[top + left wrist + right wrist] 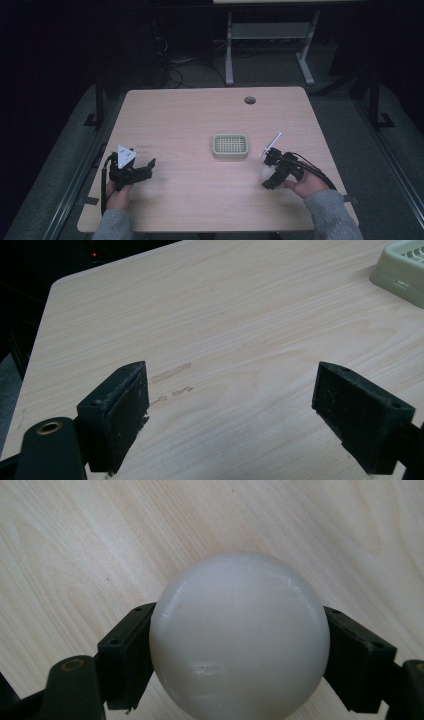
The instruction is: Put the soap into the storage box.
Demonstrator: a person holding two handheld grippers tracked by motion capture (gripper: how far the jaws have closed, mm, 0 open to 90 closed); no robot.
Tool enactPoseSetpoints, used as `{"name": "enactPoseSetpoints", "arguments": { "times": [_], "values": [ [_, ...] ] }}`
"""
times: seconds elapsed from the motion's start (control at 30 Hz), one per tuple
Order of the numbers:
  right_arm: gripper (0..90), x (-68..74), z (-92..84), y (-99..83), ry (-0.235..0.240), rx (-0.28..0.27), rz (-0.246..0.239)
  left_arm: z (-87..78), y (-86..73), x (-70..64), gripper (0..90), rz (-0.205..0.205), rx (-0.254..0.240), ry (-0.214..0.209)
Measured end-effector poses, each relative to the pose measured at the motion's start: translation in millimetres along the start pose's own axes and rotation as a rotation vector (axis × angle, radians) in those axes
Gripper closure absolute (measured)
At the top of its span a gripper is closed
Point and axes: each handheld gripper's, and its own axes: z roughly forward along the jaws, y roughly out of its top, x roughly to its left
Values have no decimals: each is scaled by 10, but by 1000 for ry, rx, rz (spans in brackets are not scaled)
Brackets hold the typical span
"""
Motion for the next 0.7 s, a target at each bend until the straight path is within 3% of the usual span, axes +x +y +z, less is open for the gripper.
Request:
{"name": "enactPoseSetpoints", "arguments": {
  "times": [0.7],
  "values": [
    [220,-66,-147,152,7,-17,-4,-4,-2,5,149,4,-2,1]
  ]
}}
